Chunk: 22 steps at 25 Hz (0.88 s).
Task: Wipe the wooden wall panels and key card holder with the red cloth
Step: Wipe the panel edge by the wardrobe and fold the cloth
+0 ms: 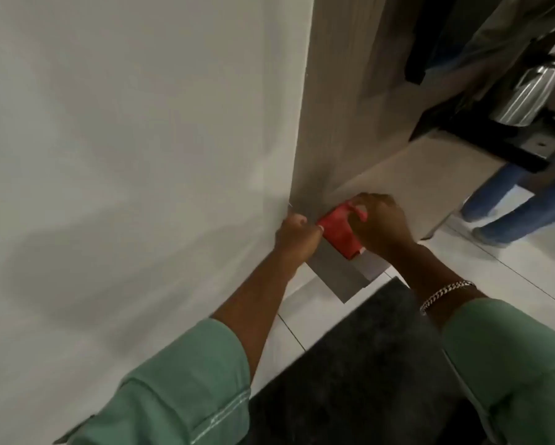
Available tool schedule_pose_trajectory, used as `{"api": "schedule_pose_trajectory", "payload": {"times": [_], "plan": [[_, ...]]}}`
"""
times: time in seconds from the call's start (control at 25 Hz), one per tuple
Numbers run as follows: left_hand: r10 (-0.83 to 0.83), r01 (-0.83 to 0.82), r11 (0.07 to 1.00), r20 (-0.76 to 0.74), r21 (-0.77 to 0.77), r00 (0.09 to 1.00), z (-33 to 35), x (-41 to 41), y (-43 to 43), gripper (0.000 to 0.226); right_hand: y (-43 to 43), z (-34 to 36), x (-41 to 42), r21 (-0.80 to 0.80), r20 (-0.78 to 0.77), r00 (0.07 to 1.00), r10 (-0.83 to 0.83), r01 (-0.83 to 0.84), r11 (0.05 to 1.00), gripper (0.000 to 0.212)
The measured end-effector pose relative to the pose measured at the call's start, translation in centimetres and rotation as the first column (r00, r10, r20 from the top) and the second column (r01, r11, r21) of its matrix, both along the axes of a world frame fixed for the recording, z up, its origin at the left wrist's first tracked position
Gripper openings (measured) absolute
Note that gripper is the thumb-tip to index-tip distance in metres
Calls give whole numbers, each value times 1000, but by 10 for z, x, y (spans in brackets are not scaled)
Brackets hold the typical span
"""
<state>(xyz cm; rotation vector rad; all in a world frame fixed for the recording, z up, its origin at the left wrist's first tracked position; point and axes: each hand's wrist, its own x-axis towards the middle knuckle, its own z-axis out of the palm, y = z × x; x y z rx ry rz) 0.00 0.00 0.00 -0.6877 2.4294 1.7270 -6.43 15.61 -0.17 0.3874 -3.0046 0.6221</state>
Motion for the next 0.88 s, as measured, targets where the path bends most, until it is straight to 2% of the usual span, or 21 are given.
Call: {"api": "schedule_pose_trajectory", "payload": {"times": [0.08, 0.16, 0.28, 0.36, 0.48, 0.52, 0.64, 0.76, 0.8, 0.88], "plan": [[4, -8, 997, 48, 81, 999, -18, -12, 19, 49, 12, -21, -9, 25, 71, 997, -37, 35, 999, 39], [8, -27, 979, 94, 202, 996, -37, -19, 34, 48, 21, -44, -11, -24, 164, 985, -59, 64, 998, 47], [28, -103, 889, 171, 446, 985, -56, -29, 49, 53, 26, -64, -11, -89, 181, 982, -61, 78, 993, 48], [147, -229, 832, 197, 505, 969, -60, -28, 54, 57, 26, -64, -5, -133, 172, 984, -39, 63, 989, 46], [288, -366, 786, 228, 498, 930, -60, -18, 51, 63, 19, -61, 23, -177, 219, 974, 60, -21, 984, 39], [306, -376, 793, 221, 480, 926, -59, -14, 45, 62, 15, -59, 33, -170, 193, 978, 81, -48, 984, 37], [252, -282, 861, 127, 423, 959, -42, 3, 17, 44, -11, -47, 57, -154, -22, 989, 144, -146, 977, 37], [158, -159, 931, 31, 327, 987, -3, 31, -23, 33, -54, -13, 80, -174, -150, 950, 275, -299, 938, 46], [125, -121, 932, 10, 342, 992, 14, 44, -39, 31, -68, 0, 88, -150, -178, 932, 315, -342, 928, 48], [44, -20, 880, -38, 475, 998, 47, 72, -75, 31, -96, 28, 106, -107, -246, 897, 368, -403, 909, 56]]}}
